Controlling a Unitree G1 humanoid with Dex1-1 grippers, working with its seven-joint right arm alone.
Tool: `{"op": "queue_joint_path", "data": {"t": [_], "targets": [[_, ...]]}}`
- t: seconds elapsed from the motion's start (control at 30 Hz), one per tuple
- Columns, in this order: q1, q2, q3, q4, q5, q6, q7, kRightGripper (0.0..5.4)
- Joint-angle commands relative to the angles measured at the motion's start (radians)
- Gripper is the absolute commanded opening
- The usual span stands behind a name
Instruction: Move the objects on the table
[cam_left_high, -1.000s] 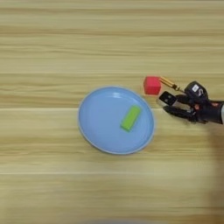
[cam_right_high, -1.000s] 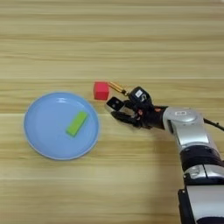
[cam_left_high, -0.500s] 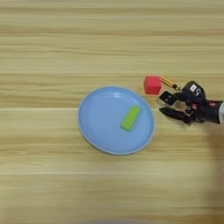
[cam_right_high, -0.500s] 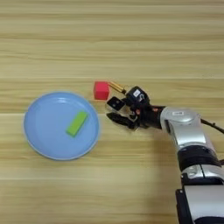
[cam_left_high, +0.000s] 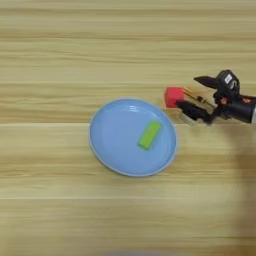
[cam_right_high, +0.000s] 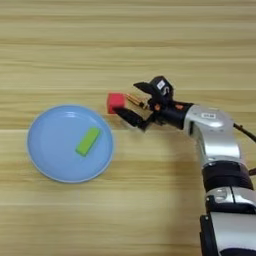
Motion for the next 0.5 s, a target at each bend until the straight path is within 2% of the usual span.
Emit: {"op": "queue_joint_path", "data": {"t": [0.03,0.27,0.5], "targets": [[-0.032,-0.022,-0.039,-0.126,0.073,0.014,0.010,5.36],[-0.009,-0.018,-0.052,-0.205,0.119,0.044,0.025,5.36],[-0.016,-0.020,-0.048,-0.246,0.136,0.057,0.027,5.36]]}}
